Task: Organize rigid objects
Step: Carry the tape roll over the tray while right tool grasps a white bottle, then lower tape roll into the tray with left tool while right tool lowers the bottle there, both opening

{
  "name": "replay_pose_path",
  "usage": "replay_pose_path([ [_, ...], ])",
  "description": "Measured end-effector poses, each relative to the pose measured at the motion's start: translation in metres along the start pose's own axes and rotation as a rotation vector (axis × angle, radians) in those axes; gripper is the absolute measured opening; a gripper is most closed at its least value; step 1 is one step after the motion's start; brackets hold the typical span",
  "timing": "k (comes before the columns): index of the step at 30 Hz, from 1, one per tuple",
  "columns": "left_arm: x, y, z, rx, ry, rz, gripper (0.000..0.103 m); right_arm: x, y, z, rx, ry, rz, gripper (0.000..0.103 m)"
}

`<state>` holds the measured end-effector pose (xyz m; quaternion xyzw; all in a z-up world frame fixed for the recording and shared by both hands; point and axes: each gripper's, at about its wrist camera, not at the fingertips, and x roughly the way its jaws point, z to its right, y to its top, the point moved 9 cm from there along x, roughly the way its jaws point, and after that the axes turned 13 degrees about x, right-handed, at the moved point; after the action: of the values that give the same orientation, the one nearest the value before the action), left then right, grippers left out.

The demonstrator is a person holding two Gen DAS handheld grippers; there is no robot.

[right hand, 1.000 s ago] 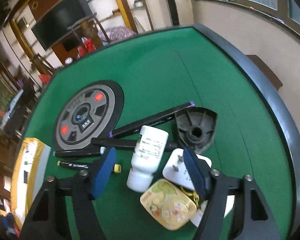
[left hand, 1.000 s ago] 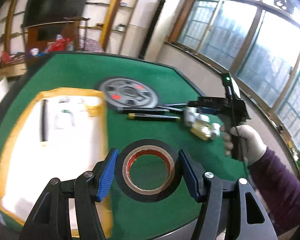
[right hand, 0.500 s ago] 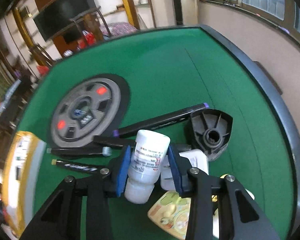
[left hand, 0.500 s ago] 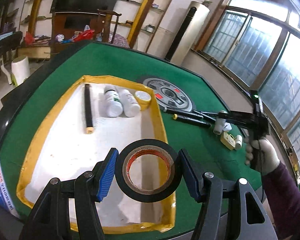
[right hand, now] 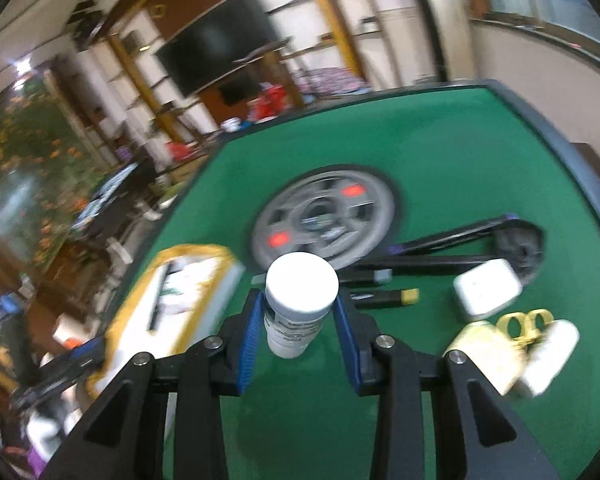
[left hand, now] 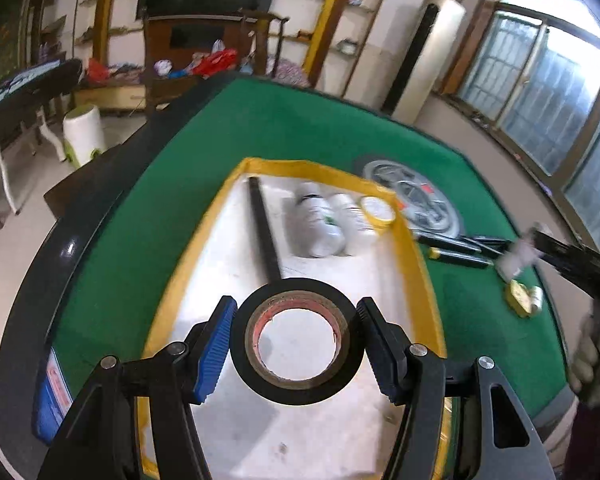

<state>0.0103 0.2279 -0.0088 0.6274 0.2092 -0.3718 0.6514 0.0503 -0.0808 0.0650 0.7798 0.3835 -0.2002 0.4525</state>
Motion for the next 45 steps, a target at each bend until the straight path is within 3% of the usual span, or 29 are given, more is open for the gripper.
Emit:
replay_pose_path([
  [7,0.049,0.01,-0.028,-0.029,0.048,-0.109,0.065,0.024,-0.051,-0.079,-0.094,0.141,-0.155,0.035],
  [10,0.062,0.008,-0.03,-0.041,0.041,-0.145,0.066,0.043,-0.072,-0.103,-0.116,0.17,-0.223,0.035],
  [12,0.063,0.009,-0.03,-0.044,0.042,-0.156,0.066,0.051,-0.077,-0.119,-0.141,0.172,-0.221,0.034],
  [18,0.037,0.012,-0.033,-0.071,0.017,-0.088,0.069,0.081,-0.083,-0.141,-0.176,0.146,-0.277,0.034],
  [26,-0.026,0.005,-0.043,-0.164,-0.025,0.066,0.074,0.127,-0.1,-0.155,-0.194,0.097,-0.349,0.034],
  [31,-0.048,-0.003,-0.046,-0.182,-0.005,0.116,0.075,0.14,-0.094,-0.159,-0.159,0.079,-0.383,0.034],
  [34,-0.055,-0.01,-0.05,-0.196,-0.005,0.13,0.075,0.158,-0.101,-0.156,-0.104,0.06,-0.466,0.033],
  [36,-0.059,-0.011,-0.049,-0.191,0.001,0.139,0.075,0.16,-0.104,-0.161,-0.156,0.019,-0.459,0.034],
  [39,-0.066,-0.014,-0.049,-0.171,0.032,0.156,0.075,0.164,-0.125,-0.169,-0.185,0.03,-0.542,0.034],
  [41,-0.074,-0.016,-0.05,-0.158,0.058,0.173,0.075,0.157,-0.129,-0.172,-0.233,0.001,-0.508,0.035],
  [45,-0.082,-0.02,-0.057,-0.164,0.08,0.192,0.075,0.131,-0.115,-0.187,-0.284,0.007,-0.366,0.056],
])
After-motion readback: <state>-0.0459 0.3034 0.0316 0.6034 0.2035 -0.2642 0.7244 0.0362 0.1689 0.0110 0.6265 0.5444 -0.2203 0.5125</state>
